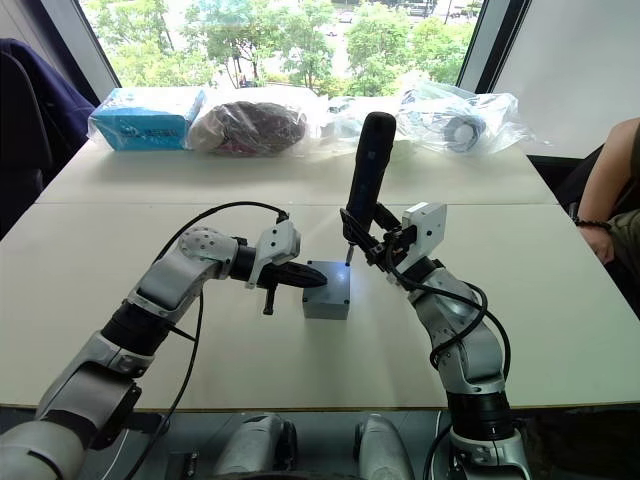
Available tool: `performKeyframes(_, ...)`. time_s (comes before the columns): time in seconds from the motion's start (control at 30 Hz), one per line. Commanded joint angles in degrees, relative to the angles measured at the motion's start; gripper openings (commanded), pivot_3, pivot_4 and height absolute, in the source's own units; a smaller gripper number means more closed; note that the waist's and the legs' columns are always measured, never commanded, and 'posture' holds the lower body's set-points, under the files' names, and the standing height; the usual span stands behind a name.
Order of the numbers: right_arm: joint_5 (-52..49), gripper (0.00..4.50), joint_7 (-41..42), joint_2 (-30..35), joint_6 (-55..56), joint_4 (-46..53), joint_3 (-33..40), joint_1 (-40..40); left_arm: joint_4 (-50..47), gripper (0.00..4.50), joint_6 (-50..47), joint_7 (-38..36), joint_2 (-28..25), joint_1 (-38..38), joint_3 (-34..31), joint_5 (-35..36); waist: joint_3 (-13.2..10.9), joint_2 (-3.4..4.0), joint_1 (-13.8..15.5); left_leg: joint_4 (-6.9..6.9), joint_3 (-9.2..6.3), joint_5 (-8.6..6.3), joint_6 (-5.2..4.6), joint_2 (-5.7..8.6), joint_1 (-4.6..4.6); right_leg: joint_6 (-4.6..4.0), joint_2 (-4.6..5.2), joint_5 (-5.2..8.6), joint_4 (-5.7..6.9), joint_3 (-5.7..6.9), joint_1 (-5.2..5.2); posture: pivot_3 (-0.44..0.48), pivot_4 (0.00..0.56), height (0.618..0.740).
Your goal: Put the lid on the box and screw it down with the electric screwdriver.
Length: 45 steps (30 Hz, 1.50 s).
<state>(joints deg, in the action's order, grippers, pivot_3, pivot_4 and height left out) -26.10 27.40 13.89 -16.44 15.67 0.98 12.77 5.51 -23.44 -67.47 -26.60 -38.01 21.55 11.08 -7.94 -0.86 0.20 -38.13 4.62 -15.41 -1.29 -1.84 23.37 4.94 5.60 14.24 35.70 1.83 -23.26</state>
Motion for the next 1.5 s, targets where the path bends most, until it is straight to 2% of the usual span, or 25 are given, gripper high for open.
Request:
performKeyframes(0.03,2.13,1.81,0.21,1.04,-2.82,-3.87,-1.93,-2.72,0.51,0.00,-0.71,0.12,0.06,0.23,0.78,-1.17,0.00,0.01,0.01,0.01,-0.01,0.00,0.00,0.00,0.00,0.00,0.00,0.00,-0.03,0.01,0.00,0.000,0.150,0.740)
performKeyframes(0.27,1.32,1.81,-0.63,1.52,-3.59,-1.87,-0.70,-1.11,0.53,0.00,-0.79,0.15,0.12,0.55,0.82,-1.25,0.00,0.02,-0.05,0.13,-0.02,-0.01,0.02,0.00,0.02,-0.02,0.12,-0.02,-0.35,-0.01,0.05,0.000,0.150,0.740)
performKeyframes(0.43,-3.62,1.81,-3.21,4.32,-9.18,5.73,3.99,6.62,0.83,0.00,-0.15,-0.12,-0.60,1.13,1.17,-1.86,-0.16,0.27,-0.08,0.19,-0.03,-0.02,0.03,0.03,0.09,-0.05,0.27,-0.03,-0.36,-0.02,-0.04,0.000,0.150,0.740)
performKeyframes(0.53,-14.97,1.81,-7.90,4.49,-15.62,9.67,10.40,15.20,0.53,0.00,-0.47,-0.32,-0.46,1.23,0.62,-1.07,-0.52,0.59,-0.08,0.20,-0.02,-0.02,0.04,0.06,0.23,-0.08,0.35,-0.05,-0.38,-0.03,-0.14,0.000,0.150,0.740)
performKeyframes(0.6,-21.67,1.81,-10.65,4.98,-20.09,10.81,13.36,18.99,0.65,0.00,-0.90,-0.29,0.27,1.14,-0.31,0.09,-0.65,0.80,0.03,0.19,0.00,0.08,0.16,0.11,0.78,-0.24,0.41,-0.18,-0.35,-0.02,-0.46,0.000,0.150,0.740)
performKeyframes(0.67,-26.56,1.81,-14.30,6.29,-24.66,10.54,15.92,22.39,0.18,0.00,-2.56,0.03,1.48,0.74,-2.28,2.68,-0.65,0.81,0.15,0.18,0.00,0.17,0.27,0.13,1.26,-0.24,0.38,-0.22,-0.26,-0.01,-0.96,0.000,0.150,0.740)
performKeyframes(0.77,-33.50,1.81,-20.68,8.57,-30.28,8.70,19.72,26.97,-1.09,0.00,-6.52,0.98,3.18,-0.24,-5.93,6.91,-0.70,0.81,0.07,0.20,0.02,0.17,0.24,0.11,1.35,-0.23,0.26,-0.22,-0.23,0.07,-1.03,0.000,0.150,0.740)
performKeyframes(0.83,-44.17,1.81,-26.80,14.24,-39.01,3.65,23.17,30.02,-3.35,0.00,-9.86,1.23,3.07,-1.13,-8.60,9.97,-0.79,0.79,0.06,0.16,0.04,0.18,0.22,0.12,1.48,-0.19,0.19,-0.24,-0.23,0.09,-1.13,0.000,0.150,0.740)
performKeyframes(0.93,-53.59,1.81,-33.88,22.84,-47.55,-4.27,26.11,32.62,-7.17,0.00,-11.78,0.00,0.49,-1.32,-9.82,11.60,-1.17,0.67,0.09,0.01,0.07,0.18,0.19,0.14,1.61,-0.11,0.05,-0.29,-0.21,0.16,-1.18,0.000,0.150,0.740)
performKeyframes(1.07,-58.72,1.81,-37.32,36.95,-61.94,-17.93,26.21,30.54,-14.57,0.00,-14.00,-4.05,-5.92,-0.87,-10.53,14.43,-1.36,0.71,0.41,0.00,0.08,0.16,0.15,0.15,1.78,-0.10,-0.01,-0.29,-0.30,0.17,-1.28,0.000,0.150,0.740)
performKeyframes(1.13,-56.84,1.81,-35.78,41.67,-66.67,-19.72,24.65,26.96,-17.15,0.00,-13.43,-4.98,-8.12,-0.49,-9.98,14.45,-1.36,0.71,0.49,0.00,0.06,0.12,0.09,0.15,1.89,-0.02,-0.07,-0.33,-0.40,0.18,-1.32,0.000,0.150,0.740)
performKeyframes(1.23,-56.26,1.81,-32.80,44.23,-72.12,-22.65,23.76,21.80,-19.19,0.00,-11.50,-5.78,-10.35,0.05,-8.27,12.86,-1.37,0.70,0.39,0.00,0.10,0.08,0.01,0.15,1.92,0.15,-0.12,-0.39,-0.50,0.17,-1.33,0.000,0.150,0.740)
performKeyframes(1.37,-57.12,1.81,-29.39,47.72,-76.06,-25.75,17.97,16.32,-19.50,0.00,-8.92,-5.84,-10.58,0.60,-6.32,11.44,-1.39,0.73,0.31,-0.06,0.14,0.08,0.00,0.16,1.91,0.40,-0.21,-0.52,-0.50,0.13,-1.34,0.000,0.150,0.740)
performKeyframes(1.5,-55.35,1.81,-26.00,49.32,-76.06,-28.21,13.21,18.37,-18.30,0.00,-7.87,-3.94,-9.05,1.06,-5.47,10.33,-1.43,0.74,0.11,-0.15,0.13,0.09,0.01,0.18,1.90,0.48,-0.34,-0.56,-0.50,0.01,-1.35,0.000,0.150,0.740)
